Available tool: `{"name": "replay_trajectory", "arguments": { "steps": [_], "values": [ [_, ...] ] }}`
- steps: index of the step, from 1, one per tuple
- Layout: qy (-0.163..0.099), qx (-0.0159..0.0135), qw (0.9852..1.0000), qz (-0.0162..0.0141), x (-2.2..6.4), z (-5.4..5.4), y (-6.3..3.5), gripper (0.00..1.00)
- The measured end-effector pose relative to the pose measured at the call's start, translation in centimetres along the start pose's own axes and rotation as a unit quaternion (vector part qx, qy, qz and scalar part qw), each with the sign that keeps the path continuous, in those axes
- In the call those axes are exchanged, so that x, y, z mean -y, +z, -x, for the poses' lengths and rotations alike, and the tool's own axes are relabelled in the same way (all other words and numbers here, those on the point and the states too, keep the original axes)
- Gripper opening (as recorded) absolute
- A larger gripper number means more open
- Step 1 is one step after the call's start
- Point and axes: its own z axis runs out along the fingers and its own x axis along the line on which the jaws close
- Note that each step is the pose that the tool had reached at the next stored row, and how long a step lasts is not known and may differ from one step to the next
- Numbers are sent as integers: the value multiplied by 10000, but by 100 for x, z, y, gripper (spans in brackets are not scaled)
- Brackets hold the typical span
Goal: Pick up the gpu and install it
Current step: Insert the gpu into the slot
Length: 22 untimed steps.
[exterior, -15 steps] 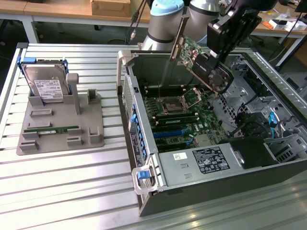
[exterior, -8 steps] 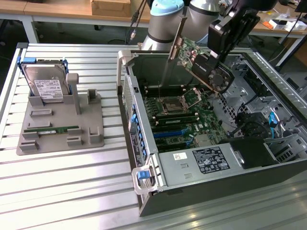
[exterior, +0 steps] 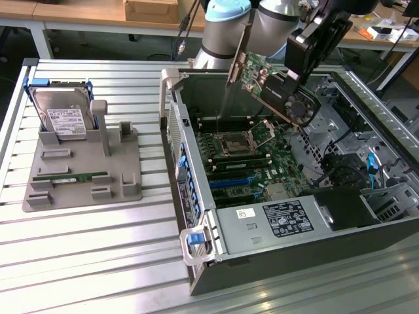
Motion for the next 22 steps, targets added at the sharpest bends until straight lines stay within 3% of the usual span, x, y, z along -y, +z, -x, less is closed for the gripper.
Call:
{"name": "replay_trajectory", "arguments": {
  "steps": [16,22],
  "values": [
    [-669,-27,9978,17,0,0,0,26],
    [-917,-37,9958,23,0,0,0,26]
  ]
}}
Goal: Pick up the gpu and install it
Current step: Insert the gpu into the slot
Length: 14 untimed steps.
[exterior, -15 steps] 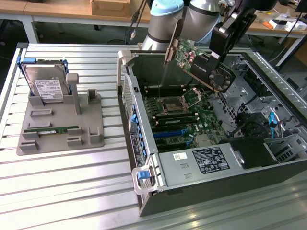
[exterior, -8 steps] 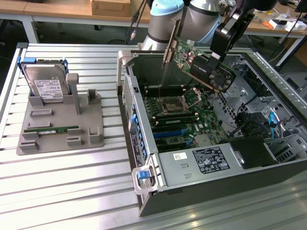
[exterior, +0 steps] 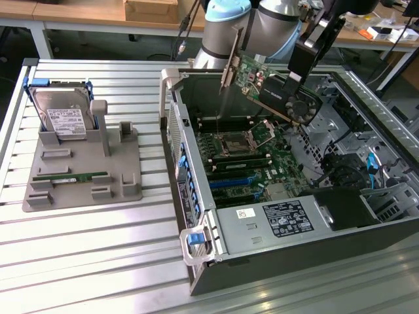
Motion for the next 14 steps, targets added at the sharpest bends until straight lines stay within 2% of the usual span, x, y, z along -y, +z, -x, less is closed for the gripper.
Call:
{"name": "replay_trajectory", "arguments": {
  "steps": [6,14],
  "values": [
    [-263,-10,9997,7,0,0,0,26],
    [-628,-25,9980,16,0,0,0,26]
  ]
}}
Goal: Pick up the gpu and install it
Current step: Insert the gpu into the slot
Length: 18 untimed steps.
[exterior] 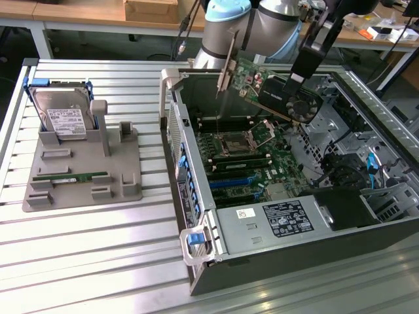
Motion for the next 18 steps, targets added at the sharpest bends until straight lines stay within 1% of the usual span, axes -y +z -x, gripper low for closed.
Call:
{"name": "replay_trajectory", "arguments": {
  "steps": [4,8,12,18],
  "values": [
    [-176,-7,9998,4,0,0,0,26],
    [-263,-11,9997,7,0,0,0,26],
    [-472,-19,9989,12,0,0,0,26],
    [-711,-29,9975,18,0,0,0,26]
  ]
}}
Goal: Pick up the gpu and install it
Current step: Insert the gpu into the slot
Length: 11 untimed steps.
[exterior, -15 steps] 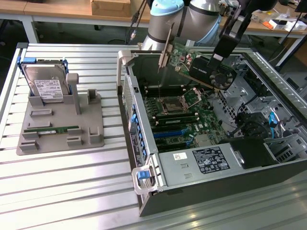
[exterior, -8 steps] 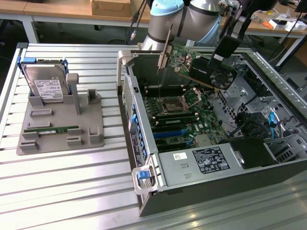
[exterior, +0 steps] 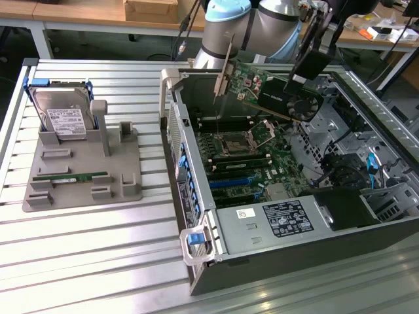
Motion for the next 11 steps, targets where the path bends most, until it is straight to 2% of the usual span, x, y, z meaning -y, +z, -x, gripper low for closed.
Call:
{"name": "replay_trajectory", "arguments": {
  "steps": [7,11],
  "values": [
    [-244,-10,9997,6,0,0,0,26],
    [-462,-19,9989,11,0,0,0,26]
  ]
}}
